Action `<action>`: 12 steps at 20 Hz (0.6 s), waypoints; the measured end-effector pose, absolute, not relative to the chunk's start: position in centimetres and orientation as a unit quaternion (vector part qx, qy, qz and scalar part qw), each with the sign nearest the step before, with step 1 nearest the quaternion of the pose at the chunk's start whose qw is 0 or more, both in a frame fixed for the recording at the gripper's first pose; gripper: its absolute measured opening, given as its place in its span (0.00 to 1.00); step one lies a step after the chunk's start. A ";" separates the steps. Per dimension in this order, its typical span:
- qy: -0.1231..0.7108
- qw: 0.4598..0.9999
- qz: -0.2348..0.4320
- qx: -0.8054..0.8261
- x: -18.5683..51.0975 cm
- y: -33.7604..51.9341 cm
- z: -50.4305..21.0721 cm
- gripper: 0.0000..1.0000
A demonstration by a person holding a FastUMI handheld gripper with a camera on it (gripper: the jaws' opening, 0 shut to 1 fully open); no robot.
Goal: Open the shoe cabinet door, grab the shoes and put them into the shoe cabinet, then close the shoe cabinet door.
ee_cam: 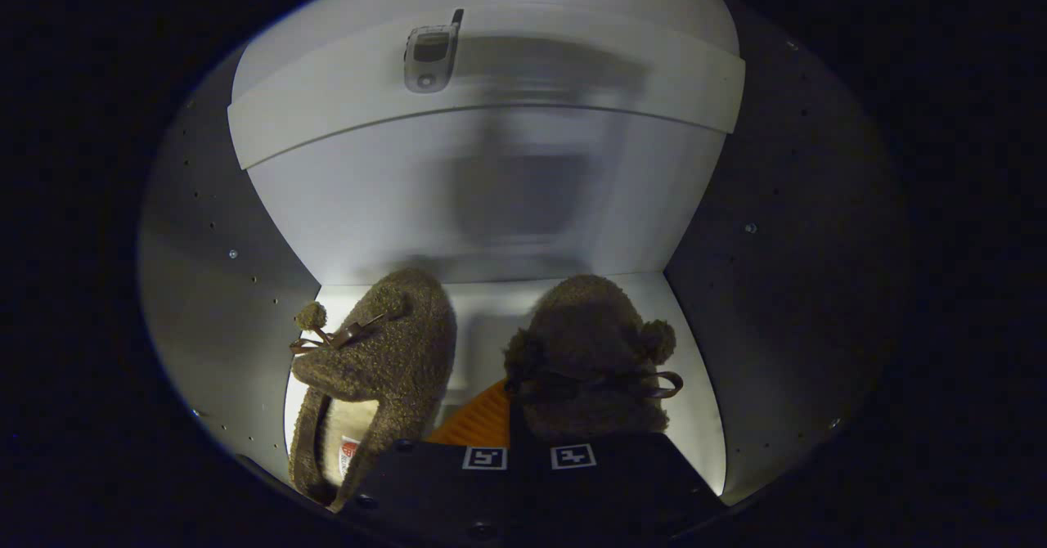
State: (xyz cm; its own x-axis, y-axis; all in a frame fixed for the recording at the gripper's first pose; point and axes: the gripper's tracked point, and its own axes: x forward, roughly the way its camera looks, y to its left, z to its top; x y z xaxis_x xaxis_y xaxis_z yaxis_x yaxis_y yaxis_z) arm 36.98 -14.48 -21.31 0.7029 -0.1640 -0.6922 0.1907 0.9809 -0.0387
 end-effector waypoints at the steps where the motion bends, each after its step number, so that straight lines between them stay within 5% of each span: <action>1: 0.372 0.923 -0.095 0.017 37.0 -14.6 -21.3 0.05; 7: 0.374 0.923 -0.086 0.027 35.6 -14.2 -21.0 0.14; 12: 0.347 0.933 -0.088 0.043 33.4 -13.7 -18.7 0.75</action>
State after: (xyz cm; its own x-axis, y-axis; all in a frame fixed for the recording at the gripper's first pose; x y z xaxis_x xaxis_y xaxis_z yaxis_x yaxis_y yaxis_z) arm 33.35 -13.71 -18.73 0.7440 -0.1335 -0.6547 0.1936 0.9809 0.0200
